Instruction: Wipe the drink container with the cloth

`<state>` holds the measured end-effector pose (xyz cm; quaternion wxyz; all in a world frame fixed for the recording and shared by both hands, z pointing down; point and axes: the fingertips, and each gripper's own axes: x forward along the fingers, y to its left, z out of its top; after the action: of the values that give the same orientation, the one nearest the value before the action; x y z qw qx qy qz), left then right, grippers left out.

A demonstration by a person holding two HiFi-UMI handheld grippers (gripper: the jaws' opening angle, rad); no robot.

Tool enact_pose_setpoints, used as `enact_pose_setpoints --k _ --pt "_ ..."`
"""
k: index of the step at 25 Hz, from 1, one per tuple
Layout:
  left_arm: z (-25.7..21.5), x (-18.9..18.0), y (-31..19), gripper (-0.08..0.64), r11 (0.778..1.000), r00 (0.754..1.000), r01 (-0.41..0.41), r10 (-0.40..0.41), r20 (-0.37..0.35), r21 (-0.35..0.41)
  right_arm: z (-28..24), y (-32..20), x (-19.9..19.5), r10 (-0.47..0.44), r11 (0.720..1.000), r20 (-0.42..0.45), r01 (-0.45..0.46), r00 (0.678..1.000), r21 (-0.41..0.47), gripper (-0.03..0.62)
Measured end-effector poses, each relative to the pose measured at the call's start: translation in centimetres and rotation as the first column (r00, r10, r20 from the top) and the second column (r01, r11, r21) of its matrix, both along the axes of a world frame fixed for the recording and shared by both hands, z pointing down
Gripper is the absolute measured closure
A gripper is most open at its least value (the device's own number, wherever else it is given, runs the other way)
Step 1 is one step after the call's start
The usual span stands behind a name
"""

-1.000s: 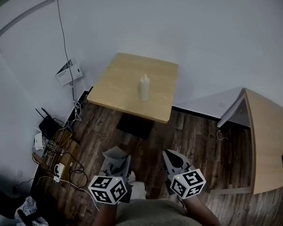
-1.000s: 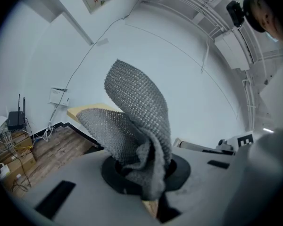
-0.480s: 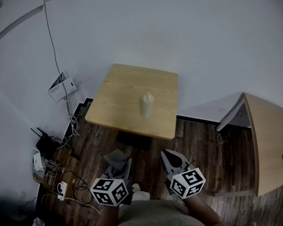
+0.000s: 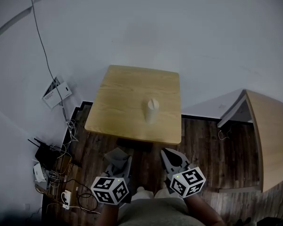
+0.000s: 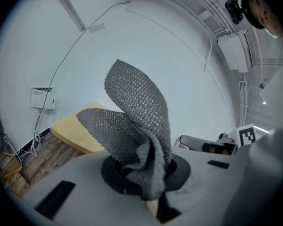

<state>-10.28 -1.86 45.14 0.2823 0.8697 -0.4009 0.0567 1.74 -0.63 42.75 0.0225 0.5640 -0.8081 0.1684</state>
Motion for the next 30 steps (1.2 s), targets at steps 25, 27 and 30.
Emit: enact_pose_setpoints --k 25,27,30 --pt "6.6 5.3 -13.7 0.541 0.997 0.967 -0.075 0.074 0.243 -0.004 0.3 -11.9 6.2 0.080 0.997 0.013 -0.080 0.997 -0.003 0.592" --pt "7.2 6.2 -14.9 0.541 0.996 0.954 -0.089 0.082 0.290 0.010 0.2 -13.0 6.9 0.077 0.997 0.015 -0.077 0.997 -0.004 0.592" --pt "8.4 7.3 -16.8 0.541 0.994 0.927 -0.104 0.088 0.364 0.025 0.1 -14.6 7.8 0.067 0.998 0.026 -0.066 0.997 -0.013 0.592"
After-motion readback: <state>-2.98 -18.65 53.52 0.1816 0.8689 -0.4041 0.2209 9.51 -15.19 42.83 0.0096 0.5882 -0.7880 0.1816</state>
